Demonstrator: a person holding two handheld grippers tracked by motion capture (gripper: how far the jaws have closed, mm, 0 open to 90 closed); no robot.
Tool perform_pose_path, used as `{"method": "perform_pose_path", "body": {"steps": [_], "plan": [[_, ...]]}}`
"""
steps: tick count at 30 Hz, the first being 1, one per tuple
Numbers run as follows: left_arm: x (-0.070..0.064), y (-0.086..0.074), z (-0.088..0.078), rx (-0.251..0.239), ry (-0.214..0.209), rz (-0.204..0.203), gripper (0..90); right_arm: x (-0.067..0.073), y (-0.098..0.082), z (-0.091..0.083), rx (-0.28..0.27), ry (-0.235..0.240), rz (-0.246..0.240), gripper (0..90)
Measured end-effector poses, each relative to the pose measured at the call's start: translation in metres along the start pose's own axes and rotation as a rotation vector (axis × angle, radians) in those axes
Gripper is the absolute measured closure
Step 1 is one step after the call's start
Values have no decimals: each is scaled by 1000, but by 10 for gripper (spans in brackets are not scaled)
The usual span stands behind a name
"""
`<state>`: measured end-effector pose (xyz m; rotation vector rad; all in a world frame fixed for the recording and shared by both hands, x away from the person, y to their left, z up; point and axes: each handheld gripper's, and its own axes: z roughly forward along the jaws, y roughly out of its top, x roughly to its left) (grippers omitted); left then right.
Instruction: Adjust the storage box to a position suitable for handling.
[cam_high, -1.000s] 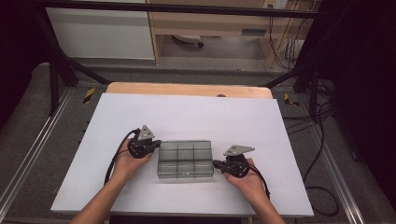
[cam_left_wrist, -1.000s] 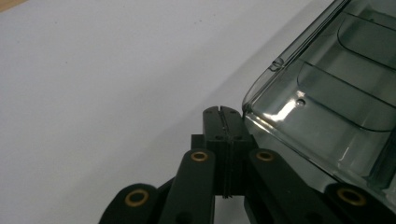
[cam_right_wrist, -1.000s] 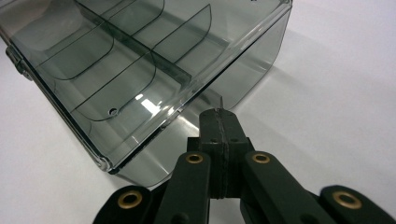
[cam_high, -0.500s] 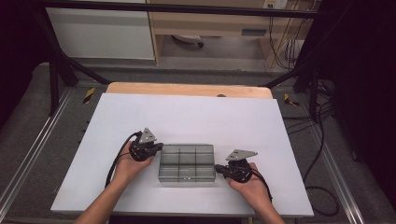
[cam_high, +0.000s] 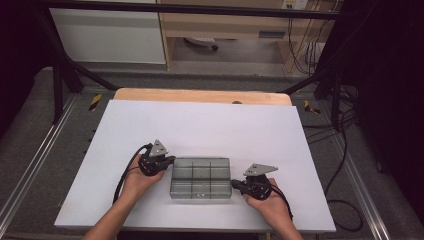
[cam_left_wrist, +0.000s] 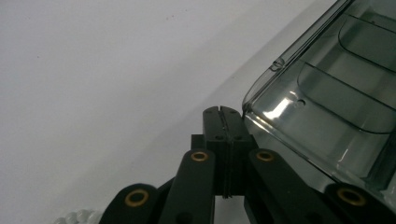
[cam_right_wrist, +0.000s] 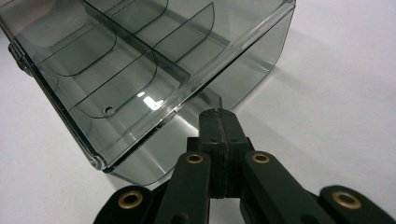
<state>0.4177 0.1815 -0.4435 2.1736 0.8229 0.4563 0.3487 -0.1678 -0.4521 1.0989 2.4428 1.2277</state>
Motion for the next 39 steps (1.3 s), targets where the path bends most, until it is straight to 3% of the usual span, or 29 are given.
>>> {"method": "perform_pose_path", "body": {"steps": [4,8,13,16,21,27,32,34,36,39], "plan": [[-1,0,-1,-7,9,2,900,0,-2,0,-2,4,8,900],[-3,0,-7,-47,31,-8,900,2,-2,-1,-8,-9,-2,900],[-3,-6,-19,-84,56,-24,900,-1,-3,-6,-40,-54,31,900],[-4,-15,-28,-80,55,-32,900,-2,-3,-10,-65,-74,41,900],[-7,-25,-51,-122,47,-109,899,-5,-1,-19,-121,-99,47,900],[-17,-35,-70,-167,52,-137,837,-9,-1,-30,-162,-137,72,870],[-21,-48,-81,-184,58,-163,693,-13,0,-34,-188,-192,105,704],[-24,-51,-84,-197,32,-187,628,-13,2,-35,-189,-223,115,616],[-27,-53,-89,-215,19,-204,550,-12,5,-36,-200,-238,131,498],[-36,-54,-95,-226,45,-176,420,-14,14,-34,-182,-215,209,286]]}}
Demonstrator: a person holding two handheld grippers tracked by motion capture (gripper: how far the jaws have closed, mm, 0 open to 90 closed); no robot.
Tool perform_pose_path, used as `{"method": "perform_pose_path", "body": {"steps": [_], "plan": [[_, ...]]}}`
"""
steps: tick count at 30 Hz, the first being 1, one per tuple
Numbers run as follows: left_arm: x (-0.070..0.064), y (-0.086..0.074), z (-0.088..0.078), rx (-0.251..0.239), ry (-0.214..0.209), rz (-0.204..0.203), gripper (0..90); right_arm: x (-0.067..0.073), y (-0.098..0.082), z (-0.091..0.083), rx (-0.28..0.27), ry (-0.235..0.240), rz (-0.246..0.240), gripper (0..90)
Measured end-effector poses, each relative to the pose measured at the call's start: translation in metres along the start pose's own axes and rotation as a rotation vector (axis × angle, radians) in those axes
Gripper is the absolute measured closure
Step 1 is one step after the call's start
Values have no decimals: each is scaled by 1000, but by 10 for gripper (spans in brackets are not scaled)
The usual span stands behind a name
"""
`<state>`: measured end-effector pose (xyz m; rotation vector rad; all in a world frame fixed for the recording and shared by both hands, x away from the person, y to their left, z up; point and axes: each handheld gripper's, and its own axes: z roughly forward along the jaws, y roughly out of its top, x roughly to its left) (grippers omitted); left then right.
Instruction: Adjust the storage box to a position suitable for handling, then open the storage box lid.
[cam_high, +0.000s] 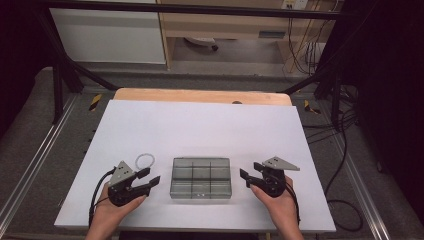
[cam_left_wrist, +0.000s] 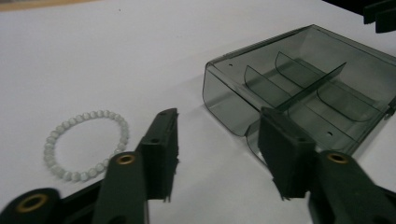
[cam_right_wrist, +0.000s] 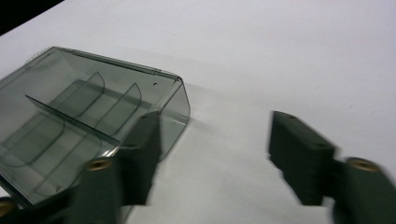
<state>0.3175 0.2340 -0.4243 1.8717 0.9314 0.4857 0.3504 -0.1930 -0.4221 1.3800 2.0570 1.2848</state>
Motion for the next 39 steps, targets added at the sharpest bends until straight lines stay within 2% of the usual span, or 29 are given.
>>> {"method": "perform_pose_path", "body": {"steps": [2,6,8,9,15,19,25,30,37,39], "plan": [[-5,-1,-3,1,-7,-15,344,2,5,0,-6,-12,-7,233],[-16,-4,-3,15,-12,-10,213,15,11,1,-16,-26,-54,142],[-20,-6,-3,12,-19,2,176,21,12,1,-25,-22,-66,109],[-21,-5,-2,14,-21,8,168,24,13,1,-25,-22,-77,98],[-13,-7,-1,0,0,-41,165,34,18,4,-42,-7,-92,77],[-9,-8,-3,5,9,-45,161,40,19,6,-27,-6,-119,61],[-13,-7,-3,15,-2,-32,151,51,18,5,-15,18,-148,61],[-20,-7,0,39,-37,-20,109,63,16,3,-4,47,-174,66],[-29,-7,4,77,-76,4,107,82,13,4,7,93,-213,153],[-30,-7,4,87,-83,8,107,86,12,5,12,99,-225,213]]}}
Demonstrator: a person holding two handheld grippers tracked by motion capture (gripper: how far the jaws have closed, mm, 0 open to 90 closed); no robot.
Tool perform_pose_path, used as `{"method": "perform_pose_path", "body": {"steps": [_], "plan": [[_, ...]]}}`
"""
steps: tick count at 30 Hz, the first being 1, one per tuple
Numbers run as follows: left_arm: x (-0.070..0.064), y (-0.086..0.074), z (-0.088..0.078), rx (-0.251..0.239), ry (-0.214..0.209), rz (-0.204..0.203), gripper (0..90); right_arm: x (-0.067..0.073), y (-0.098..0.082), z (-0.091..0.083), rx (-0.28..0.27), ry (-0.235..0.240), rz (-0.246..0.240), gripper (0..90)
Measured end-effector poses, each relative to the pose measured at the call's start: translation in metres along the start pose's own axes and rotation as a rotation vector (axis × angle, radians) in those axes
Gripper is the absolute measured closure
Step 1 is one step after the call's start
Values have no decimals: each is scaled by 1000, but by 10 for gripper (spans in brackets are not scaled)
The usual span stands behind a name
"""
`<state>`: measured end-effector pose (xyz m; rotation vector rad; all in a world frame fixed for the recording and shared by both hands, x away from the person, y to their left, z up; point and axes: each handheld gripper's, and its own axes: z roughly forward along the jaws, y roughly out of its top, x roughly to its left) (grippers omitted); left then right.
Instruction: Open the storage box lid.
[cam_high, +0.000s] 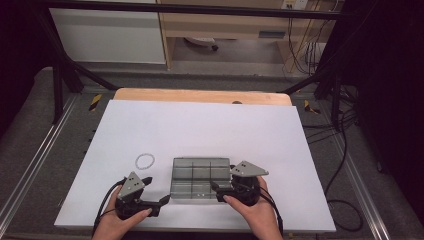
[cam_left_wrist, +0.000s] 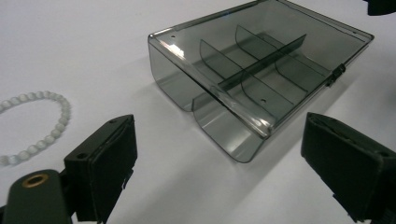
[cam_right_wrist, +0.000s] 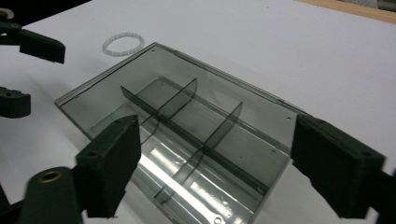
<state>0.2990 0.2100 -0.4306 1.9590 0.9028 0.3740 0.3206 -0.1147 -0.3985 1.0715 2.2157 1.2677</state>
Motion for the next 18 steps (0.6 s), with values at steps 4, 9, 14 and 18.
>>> {"method": "perform_pose_path", "body": {"steps": [4,9,14,18], "plan": [[-2,0,0,7,-5,5,113,8,-1,2,5,14,-33,337],[-5,1,0,21,-6,10,159,18,-2,2,-3,48,-74,537],[-9,2,-1,25,-17,14,288,27,-4,0,-28,93,-116,734],[-12,2,-4,23,-33,27,448,33,-9,-1,-36,122,-122,852]]}}
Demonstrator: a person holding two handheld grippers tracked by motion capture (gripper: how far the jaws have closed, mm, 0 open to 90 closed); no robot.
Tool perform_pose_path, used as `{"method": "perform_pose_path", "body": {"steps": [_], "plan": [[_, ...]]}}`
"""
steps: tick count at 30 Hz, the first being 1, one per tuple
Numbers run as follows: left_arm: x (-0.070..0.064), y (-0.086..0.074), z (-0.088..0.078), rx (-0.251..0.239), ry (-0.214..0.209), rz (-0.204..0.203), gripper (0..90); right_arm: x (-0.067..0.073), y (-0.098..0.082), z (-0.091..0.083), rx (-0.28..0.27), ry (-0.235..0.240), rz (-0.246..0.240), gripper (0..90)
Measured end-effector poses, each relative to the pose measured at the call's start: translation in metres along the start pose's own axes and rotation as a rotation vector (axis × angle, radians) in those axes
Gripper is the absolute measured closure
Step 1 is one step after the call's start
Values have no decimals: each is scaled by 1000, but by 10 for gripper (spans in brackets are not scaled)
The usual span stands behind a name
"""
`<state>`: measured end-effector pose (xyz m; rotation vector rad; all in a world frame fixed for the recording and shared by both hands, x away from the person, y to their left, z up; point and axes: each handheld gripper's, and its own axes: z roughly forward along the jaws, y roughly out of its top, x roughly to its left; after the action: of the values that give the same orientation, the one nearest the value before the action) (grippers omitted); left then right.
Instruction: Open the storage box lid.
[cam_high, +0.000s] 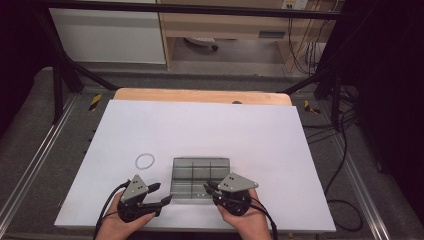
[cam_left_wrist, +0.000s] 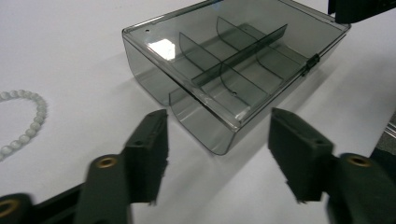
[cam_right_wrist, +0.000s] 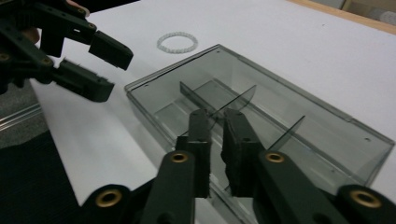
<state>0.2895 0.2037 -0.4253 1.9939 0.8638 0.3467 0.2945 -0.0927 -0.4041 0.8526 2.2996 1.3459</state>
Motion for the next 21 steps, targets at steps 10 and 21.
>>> {"method": "perform_pose_path", "body": {"steps": [10,21], "plan": [[4,-4,1,37,-41,19,874,12,-11,5,26,60,2,900],[-1,-7,12,90,-35,48,888,19,-22,15,82,94,-11,900]]}}
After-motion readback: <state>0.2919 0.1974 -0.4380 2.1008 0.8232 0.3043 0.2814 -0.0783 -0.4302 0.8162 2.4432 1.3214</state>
